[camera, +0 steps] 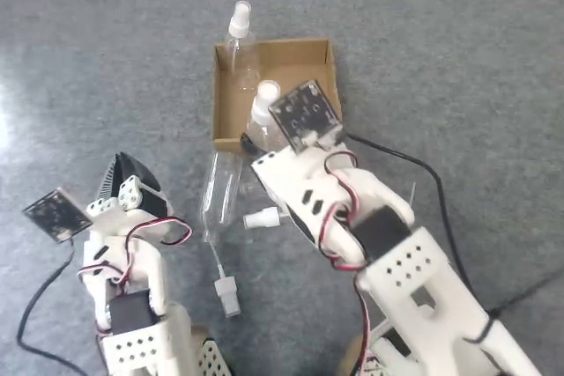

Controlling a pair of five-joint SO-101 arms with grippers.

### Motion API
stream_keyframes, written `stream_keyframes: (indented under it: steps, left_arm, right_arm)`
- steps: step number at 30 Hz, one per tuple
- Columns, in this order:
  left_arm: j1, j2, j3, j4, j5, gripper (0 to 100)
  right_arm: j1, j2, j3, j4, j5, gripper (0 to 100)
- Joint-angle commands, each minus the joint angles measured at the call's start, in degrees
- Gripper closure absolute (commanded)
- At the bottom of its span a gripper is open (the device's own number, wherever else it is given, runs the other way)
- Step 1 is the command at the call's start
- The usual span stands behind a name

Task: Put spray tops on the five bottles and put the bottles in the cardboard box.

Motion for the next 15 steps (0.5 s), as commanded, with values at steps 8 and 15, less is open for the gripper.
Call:
stream_keyframes:
  steps: [8,15]
  left_arm:
    - [-0.18,-0.88,-0.57,-1.67,-0.35,98]
    - [-0.18,-0.88,-0.57,-1.67,-0.35,98]
  right_arm:
    - [0.48,12.35,-13.89,-0.22,1.32,88.7]
    - [0.40,18.95,-20.40,-0.22,1.41,88.4]
